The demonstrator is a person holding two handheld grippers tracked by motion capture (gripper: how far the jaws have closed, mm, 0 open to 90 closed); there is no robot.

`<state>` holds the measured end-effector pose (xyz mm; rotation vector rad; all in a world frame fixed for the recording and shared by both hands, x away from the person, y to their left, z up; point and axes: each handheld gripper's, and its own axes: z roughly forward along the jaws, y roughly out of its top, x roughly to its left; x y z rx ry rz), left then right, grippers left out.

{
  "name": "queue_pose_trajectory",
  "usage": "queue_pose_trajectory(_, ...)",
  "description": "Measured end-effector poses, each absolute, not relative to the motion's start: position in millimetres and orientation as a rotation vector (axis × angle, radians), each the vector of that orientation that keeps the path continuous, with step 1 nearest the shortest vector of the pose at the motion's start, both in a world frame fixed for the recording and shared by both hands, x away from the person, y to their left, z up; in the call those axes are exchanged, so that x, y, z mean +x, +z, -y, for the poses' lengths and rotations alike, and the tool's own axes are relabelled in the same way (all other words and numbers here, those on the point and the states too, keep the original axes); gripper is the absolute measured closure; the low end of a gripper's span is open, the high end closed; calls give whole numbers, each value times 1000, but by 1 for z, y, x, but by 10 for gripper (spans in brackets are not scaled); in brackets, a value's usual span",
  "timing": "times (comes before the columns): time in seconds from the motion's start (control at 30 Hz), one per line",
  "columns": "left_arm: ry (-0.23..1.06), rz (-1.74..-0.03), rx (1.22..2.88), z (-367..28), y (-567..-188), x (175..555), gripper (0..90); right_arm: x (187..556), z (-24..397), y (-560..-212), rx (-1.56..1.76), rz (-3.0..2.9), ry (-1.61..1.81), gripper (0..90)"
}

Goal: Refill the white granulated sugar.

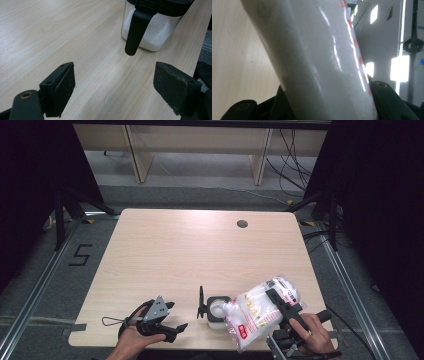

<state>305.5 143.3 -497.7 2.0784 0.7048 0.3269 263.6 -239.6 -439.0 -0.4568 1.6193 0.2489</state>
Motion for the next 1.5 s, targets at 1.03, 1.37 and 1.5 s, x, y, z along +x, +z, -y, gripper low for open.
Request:
queue_pose_trajectory(1.03,316,-699,2085,-144,-496,306,174,296,264,-462,-37,-1963,863,604)
queue_pose_trajectory(1.37,317,-681,2090,-145,-496,308,174,317,272,-468,180,-1990,1104,613)
queue_pose_trajectory(1.5,315,-724,2068,-143,-497,306,174,331,274,-472,280,-2021,1205,617)
